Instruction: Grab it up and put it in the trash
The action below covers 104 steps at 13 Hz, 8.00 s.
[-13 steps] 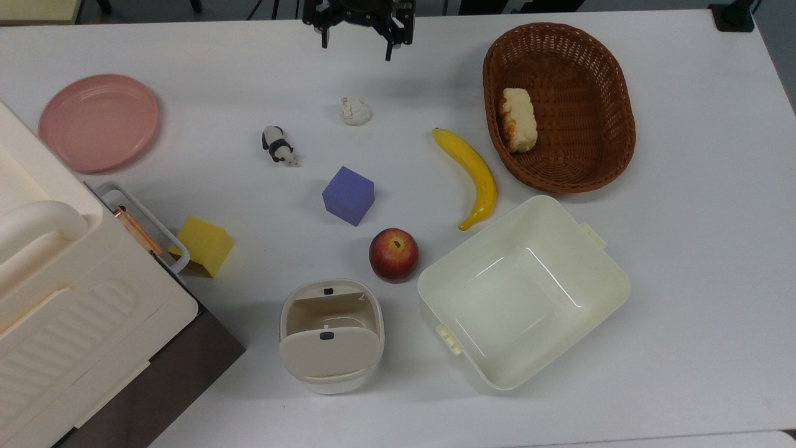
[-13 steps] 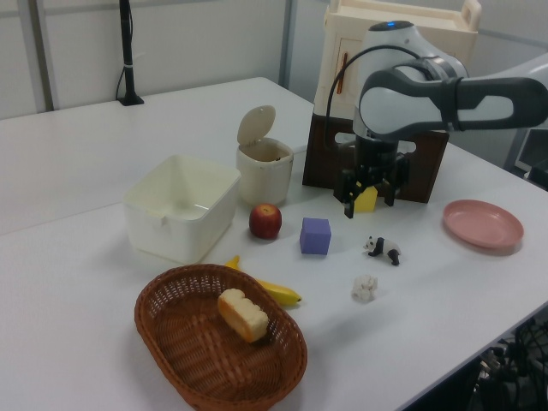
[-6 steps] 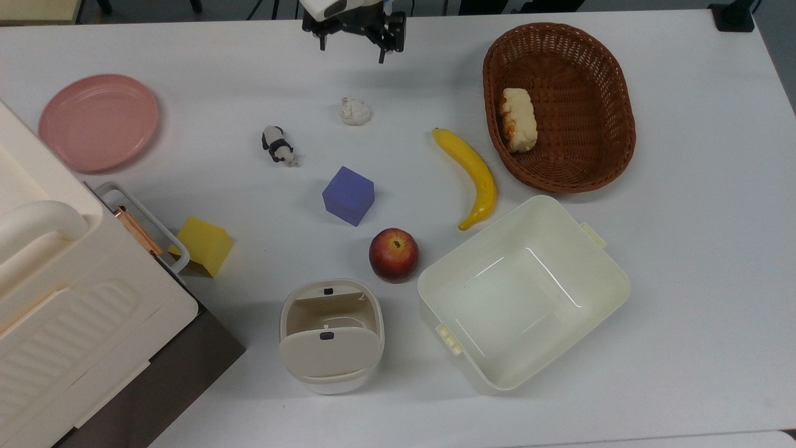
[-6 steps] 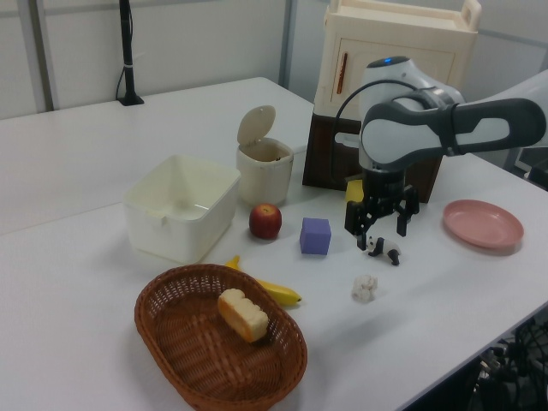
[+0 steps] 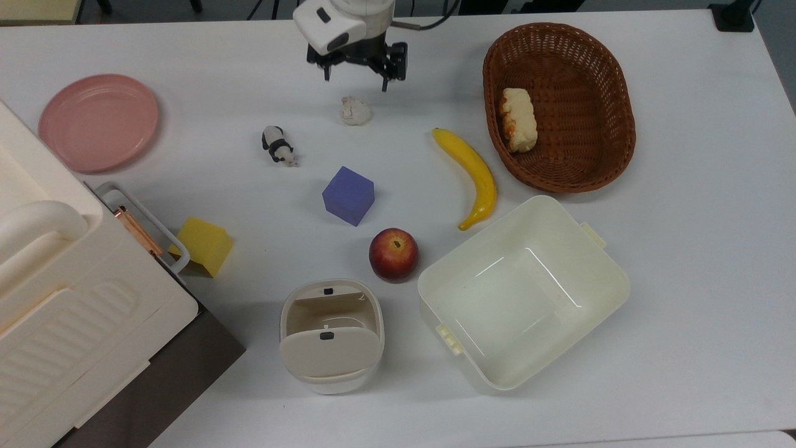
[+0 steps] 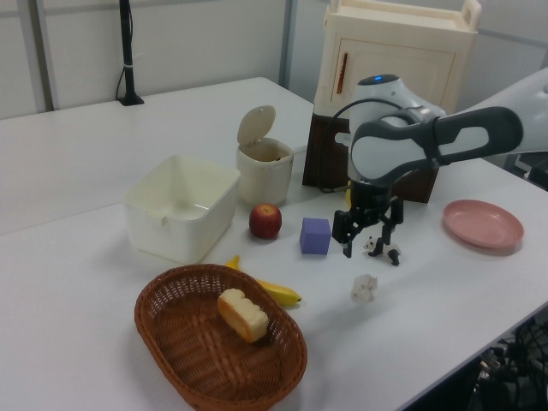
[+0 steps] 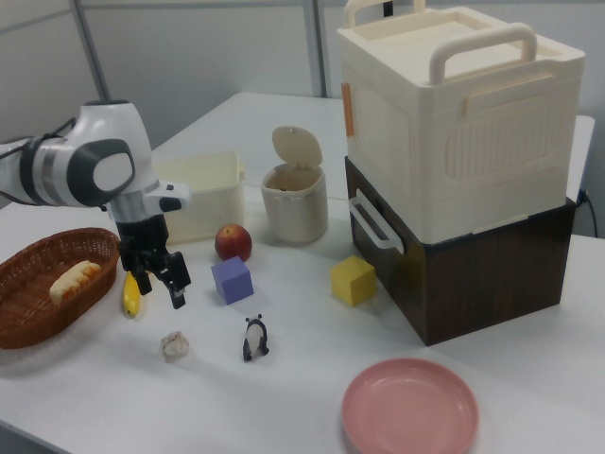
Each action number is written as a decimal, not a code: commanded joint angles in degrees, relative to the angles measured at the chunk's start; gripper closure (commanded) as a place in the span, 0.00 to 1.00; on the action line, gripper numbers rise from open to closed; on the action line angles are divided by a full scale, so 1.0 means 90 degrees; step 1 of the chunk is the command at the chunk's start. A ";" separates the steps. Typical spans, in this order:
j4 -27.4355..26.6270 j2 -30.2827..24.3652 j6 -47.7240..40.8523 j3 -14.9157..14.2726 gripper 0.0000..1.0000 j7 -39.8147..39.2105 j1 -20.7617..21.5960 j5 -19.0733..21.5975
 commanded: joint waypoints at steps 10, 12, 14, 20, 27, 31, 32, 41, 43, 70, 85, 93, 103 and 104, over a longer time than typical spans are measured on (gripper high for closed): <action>-0.0431 0.0190 0.0515 -0.0003 0.00 -0.0613 0.0088 -0.0125; -0.0421 0.0249 0.0573 -0.0003 0.00 -0.0622 0.0088 -0.0125; -0.0654 0.0054 0.0710 -0.0013 0.00 -0.0622 0.0098 -0.0116; -0.1026 -0.0258 0.0896 -0.0139 0.00 -0.0603 0.0088 -0.0018; -0.1310 -0.0250 0.1217 -0.0149 0.00 -0.0613 0.0108 -0.0008; -0.1212 0.0004 0.1276 -0.0149 0.00 -0.0622 0.0108 -0.0028; -0.1144 0.0111 0.1286 -0.0149 0.00 -0.0622 0.0108 -0.0037; -0.1017 0.0414 0.1687 -0.0149 0.00 -0.0632 0.0108 -0.0125; -0.1017 0.0454 0.1687 -0.0149 0.00 -0.0768 0.0108 -0.0125; 0.4676 0.3022 0.1686 -0.0520 0.80 -0.0739 0.0029 0.0148; 0.5272 0.4242 0.3864 -0.0882 0.76 -0.0730 0.0498 -0.0339; 0.5194 0.4321 0.3845 -0.0872 0.00 -0.0701 0.0528 -0.1131; 0.4570 0.2342 0.0619 -0.0551 0.00 -0.0212 0.0381 -0.1014; 0.4405 0.1913 0.0119 -0.0550 0.00 -0.0212 0.0381 -0.0792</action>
